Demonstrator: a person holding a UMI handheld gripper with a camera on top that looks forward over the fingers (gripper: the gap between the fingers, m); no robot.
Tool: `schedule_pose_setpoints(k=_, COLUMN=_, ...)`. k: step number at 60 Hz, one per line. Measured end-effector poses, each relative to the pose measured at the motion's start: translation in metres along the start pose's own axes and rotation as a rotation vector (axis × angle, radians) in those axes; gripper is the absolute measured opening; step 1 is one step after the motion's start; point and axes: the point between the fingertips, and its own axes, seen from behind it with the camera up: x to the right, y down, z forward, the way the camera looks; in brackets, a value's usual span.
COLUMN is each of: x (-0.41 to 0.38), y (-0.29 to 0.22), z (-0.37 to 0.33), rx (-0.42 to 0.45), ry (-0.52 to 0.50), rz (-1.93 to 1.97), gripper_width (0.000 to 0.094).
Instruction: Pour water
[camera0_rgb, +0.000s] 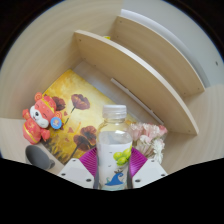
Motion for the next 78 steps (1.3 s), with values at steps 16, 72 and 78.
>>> schedule_pose_setpoints(k=16, x=-0.04, y=0.078, z=-0.001, rx=-0.154, ry=-0.124, rz=0.654, gripper_width=0.0383)
schedule_pose_setpoints(k=72, x=-0.105, y=0.152, z=-0.054, rx=-0.342, ry=-0.189, rz=0.697, gripper_width=0.0844)
schedule_pose_setpoints(k=78, x=-0.098, y=0.15, z=-0.089, rx=-0.37, ry=-0.166, rz=0.701, gripper_width=0.0844)
